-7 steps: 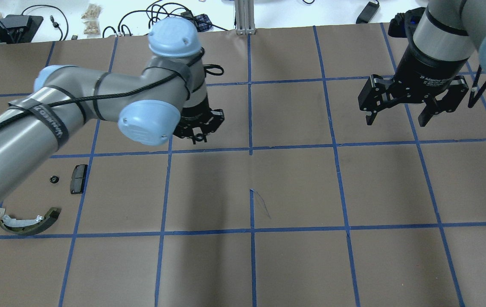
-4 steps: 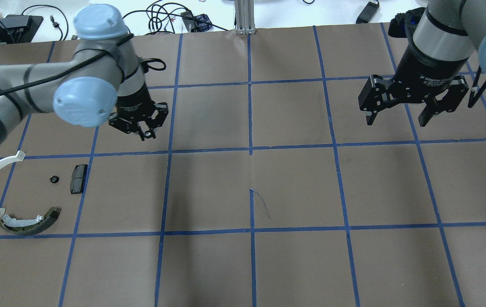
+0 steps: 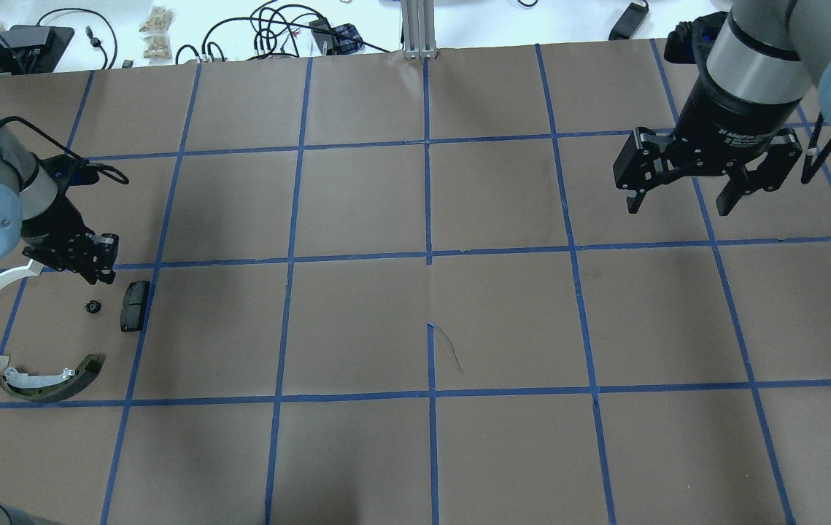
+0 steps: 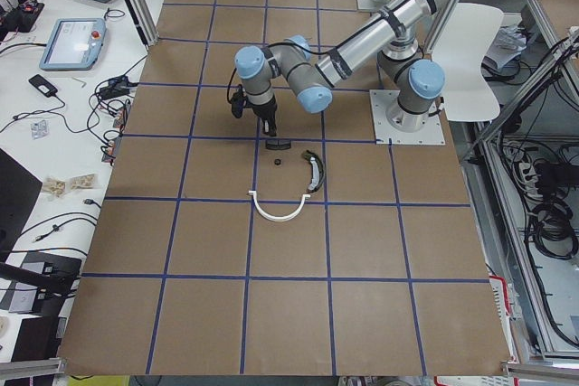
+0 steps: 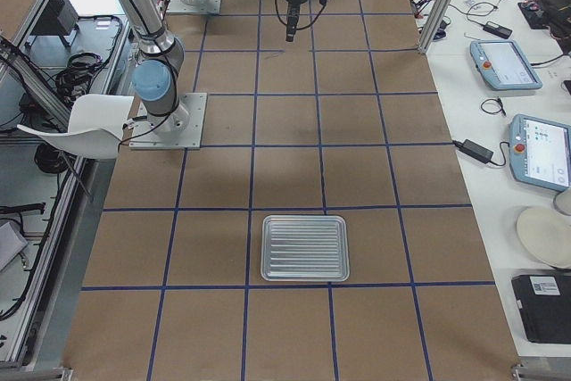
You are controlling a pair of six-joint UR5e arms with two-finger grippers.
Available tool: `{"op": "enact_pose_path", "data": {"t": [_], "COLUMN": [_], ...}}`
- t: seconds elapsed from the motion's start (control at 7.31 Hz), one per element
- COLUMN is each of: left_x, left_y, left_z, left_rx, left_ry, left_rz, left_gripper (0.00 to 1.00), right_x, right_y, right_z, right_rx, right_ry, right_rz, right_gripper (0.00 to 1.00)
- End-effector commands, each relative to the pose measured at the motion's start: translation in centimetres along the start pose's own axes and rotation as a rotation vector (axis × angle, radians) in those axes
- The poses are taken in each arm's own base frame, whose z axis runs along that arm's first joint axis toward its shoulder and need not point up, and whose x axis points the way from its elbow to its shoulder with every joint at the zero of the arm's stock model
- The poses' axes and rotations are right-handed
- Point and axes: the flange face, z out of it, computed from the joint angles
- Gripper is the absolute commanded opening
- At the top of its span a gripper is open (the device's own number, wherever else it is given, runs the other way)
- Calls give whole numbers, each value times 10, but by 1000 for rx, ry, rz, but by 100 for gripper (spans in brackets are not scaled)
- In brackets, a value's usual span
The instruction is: Place bearing gear from tray to pile
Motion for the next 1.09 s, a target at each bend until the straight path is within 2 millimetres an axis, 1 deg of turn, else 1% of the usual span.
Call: {"op": "enact_pose_path", "data": {"t": [0.0, 0.14, 0.27, 0.41, 0.55, 0.68, 0.82, 0.96], "left_x": [-64, -67, -62, -54, -51, -60, -68, -69], "left_y": [11, 9, 16, 27, 30, 26, 23, 22], "left_z": [29, 41, 53, 58, 62, 51, 44, 43], "left_rx": [36, 36, 14, 7, 3, 13, 2, 4], "left_ry": [-12, -18, -3, 3, 10, -46, -86, -88], "left_rz": [39, 39, 39, 34, 37, 36, 28, 29], "left_gripper": [0, 0, 0, 0, 0, 5, 5, 5], "right_x": [0, -1, 0, -2, -2, -2, -2, -2], "right_y": [2, 0, 2, 1, 1, 2, 2, 2], "right_z": [0, -4, -1, -3, -12, -9, -11, -10], "right_rx": [2, 17, 6, 13, 33, 22, 32, 29], "right_ry": [0, -6, -4, -20, -25, -23, -24, -22], "right_rz": [2, -8, -1, 1, 1, 1, -8, -11], "right_gripper": [100, 100, 100, 100, 100, 100, 100, 100]}}
